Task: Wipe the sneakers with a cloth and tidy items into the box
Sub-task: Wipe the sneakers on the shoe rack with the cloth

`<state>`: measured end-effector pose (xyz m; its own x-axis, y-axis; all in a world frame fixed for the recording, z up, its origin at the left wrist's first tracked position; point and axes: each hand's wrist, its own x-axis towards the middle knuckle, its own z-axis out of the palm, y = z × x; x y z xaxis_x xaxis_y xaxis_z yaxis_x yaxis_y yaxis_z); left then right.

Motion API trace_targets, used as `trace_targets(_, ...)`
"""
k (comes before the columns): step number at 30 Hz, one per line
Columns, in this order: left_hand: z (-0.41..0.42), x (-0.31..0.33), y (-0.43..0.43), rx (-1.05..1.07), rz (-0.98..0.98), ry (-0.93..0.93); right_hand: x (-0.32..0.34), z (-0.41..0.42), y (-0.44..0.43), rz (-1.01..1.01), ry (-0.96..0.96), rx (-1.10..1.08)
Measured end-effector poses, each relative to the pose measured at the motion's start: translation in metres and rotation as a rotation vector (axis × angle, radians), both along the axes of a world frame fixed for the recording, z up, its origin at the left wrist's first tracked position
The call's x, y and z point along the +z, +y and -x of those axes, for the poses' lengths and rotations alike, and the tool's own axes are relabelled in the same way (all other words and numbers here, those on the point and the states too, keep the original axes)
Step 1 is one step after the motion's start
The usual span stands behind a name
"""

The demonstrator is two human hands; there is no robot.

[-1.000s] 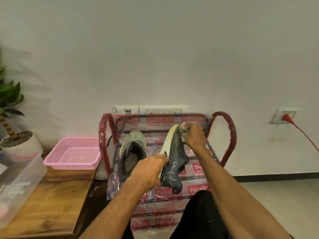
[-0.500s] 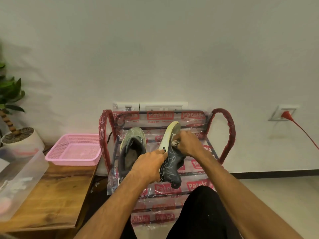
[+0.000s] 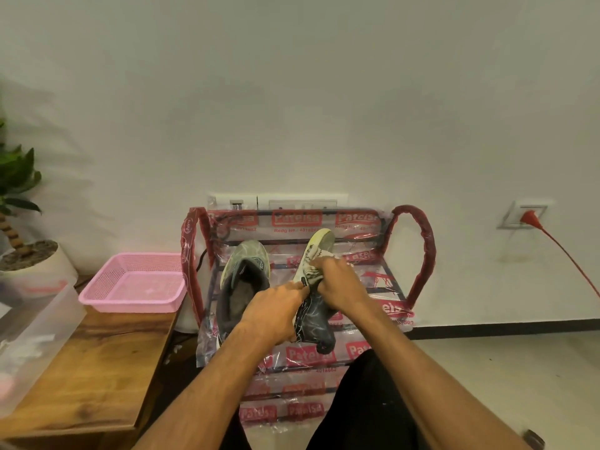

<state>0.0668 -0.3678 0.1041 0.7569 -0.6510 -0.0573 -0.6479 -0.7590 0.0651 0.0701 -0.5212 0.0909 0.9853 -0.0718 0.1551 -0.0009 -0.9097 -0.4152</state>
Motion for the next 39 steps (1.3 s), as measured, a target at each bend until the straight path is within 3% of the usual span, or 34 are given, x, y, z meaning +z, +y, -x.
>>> trace_targets(7,0.004,-0.005,0.005,-0.015,0.044,0.043,0.014,0.025,-0.016,0.108,0.054,0.173)
trace_targets(11,0.005,-0.004,0.008,-0.034,0.063,0.046,0.010,0.025,-0.043,0.222,0.110,0.105)
trace_targets(15,0.001,-0.007,0.009,-0.035,0.094,0.058,0.011,0.028,-0.058,0.022,-0.050,-0.101)
trace_targets(18,-0.002,-0.011,0.010,-0.041,0.099,0.041,0.013,0.035,-0.047,-0.042,-0.166,-0.134)
trace_targets(28,0.000,-0.020,0.014,-0.008,0.133,-0.070,-0.007,0.057,0.006,0.269,-0.141,0.149)
trace_targets(32,0.003,-0.018,0.007,-0.037,0.124,-0.095,-0.007,0.046,-0.010,0.353,-0.092,0.123)
trace_targets(36,0.005,-0.016,0.005,-0.028,0.093,-0.117,-0.009,0.032,-0.012,0.244,-0.075,0.024)
trace_targets(39,0.001,-0.018,0.008,-0.017,0.095,-0.110,-0.010,0.037,-0.004,0.190,-0.061,0.088)
